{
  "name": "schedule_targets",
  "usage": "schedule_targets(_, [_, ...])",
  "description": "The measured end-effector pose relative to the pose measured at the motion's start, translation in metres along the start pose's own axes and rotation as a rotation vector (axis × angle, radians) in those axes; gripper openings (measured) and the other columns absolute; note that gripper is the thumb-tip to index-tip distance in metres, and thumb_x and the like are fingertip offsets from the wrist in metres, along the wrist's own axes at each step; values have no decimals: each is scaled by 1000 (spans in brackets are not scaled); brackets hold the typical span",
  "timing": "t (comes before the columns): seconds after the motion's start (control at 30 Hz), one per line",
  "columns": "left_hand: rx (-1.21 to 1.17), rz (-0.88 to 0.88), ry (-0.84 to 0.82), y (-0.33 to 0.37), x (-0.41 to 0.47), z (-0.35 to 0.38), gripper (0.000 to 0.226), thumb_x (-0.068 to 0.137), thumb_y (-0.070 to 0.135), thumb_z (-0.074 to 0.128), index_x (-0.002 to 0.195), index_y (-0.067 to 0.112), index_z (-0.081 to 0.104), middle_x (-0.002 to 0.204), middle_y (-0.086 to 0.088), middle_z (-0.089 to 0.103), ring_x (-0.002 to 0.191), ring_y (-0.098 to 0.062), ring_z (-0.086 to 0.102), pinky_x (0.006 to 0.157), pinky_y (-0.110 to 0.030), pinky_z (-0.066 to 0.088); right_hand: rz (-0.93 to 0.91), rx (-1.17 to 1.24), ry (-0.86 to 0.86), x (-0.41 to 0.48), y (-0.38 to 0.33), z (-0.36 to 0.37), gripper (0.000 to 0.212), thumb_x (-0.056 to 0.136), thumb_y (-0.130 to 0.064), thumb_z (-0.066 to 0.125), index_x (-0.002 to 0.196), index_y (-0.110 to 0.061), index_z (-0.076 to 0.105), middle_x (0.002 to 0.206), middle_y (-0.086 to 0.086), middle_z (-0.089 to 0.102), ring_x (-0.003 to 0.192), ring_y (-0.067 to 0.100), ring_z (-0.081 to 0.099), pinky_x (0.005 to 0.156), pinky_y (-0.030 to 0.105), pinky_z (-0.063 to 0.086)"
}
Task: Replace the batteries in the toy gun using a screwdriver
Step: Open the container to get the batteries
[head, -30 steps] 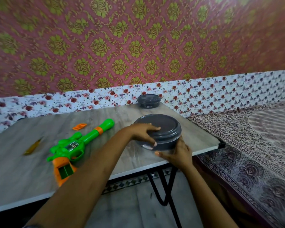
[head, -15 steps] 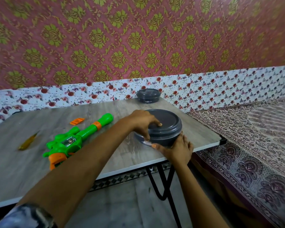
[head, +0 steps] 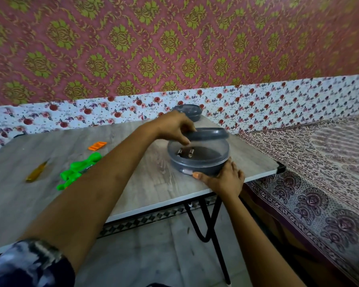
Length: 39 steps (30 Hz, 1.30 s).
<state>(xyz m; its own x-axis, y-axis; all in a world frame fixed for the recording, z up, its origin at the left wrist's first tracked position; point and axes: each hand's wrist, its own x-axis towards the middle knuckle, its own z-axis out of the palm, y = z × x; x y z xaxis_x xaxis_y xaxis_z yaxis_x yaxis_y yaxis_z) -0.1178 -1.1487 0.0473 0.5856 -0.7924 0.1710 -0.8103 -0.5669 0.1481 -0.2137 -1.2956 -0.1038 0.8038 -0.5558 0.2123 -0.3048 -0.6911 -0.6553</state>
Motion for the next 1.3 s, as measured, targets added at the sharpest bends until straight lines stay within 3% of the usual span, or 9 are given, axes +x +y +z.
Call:
schedule_targets(0.23, [-423,-224,436,-35,-6,-5,40,66,12,83,102,4,70,100,-10,70,90,-19,66,89,-37,53,153,395,-199,17,1,-22,140,49,-88,54,150,-14,-8,156,13,19,143,32,19,118,48,14])
schedule_targets(0.33, [-745,-381,671,-53,-3,8,33,73,9,78,103,1,66,99,-13,68,90,-24,66,83,-37,56,203,654,-147,33,-5,-32,109,74,-71,52,151,-17,-3,156,14,18,141,35,23,114,50,24])
schedule_targets(0.5, [-1288,-670,919,-71,13,35,33,86,15,67,113,-3,57,108,-16,65,85,-22,67,85,-34,56,161,702,-85,63,-10,-23,71,90,-45,53,148,-16,24,151,11,32,137,32,33,113,48,28])
schedule_targets(0.57, [-1401,-743,962,-79,22,45,18,87,14,66,95,0,59,106,-16,66,76,-19,67,82,-35,57,163,746,-26,67,-4,-12,54,93,-36,52,141,-14,40,145,12,42,131,30,40,111,48,31])
schedule_targets(0.7, [-1516,-875,993,-93,44,66,15,89,11,63,78,5,54,101,-15,63,61,-14,65,59,-22,58,167,784,55,71,-1,-2,40,95,-26,48,133,-16,50,138,10,51,127,28,45,110,48,33])
schedule_targets(0.9, [-1621,-988,912,-109,65,97,37,91,8,57,126,-4,49,123,-17,57,99,-27,62,58,-23,57,146,792,85,73,0,0,38,96,-22,46,133,-18,50,139,6,50,128,24,44,108,39,32])
schedule_targets(1.03, [-1583,-1053,807,-116,64,108,38,92,6,54,128,0,49,102,-15,61,83,-25,61,42,-22,53,139,758,93,75,-1,2,36,95,-26,47,131,-20,53,136,6,53,126,24,46,109,42,34])
schedule_targets(1.2, [-1529,-1048,666,-116,60,103,40,92,5,53,131,4,47,128,-19,55,108,-28,56,72,-30,53,132,744,97,73,-3,1,38,95,-24,48,132,-17,53,136,7,53,127,25,46,108,40,33])
schedule_targets(1.3, [-1506,-1035,546,-103,53,85,28,92,12,53,119,7,51,123,-17,54,92,-24,56,80,-34,50,129,756,86,71,-4,-1,38,95,-24,49,132,-15,53,136,8,52,126,26,46,108,41,33])
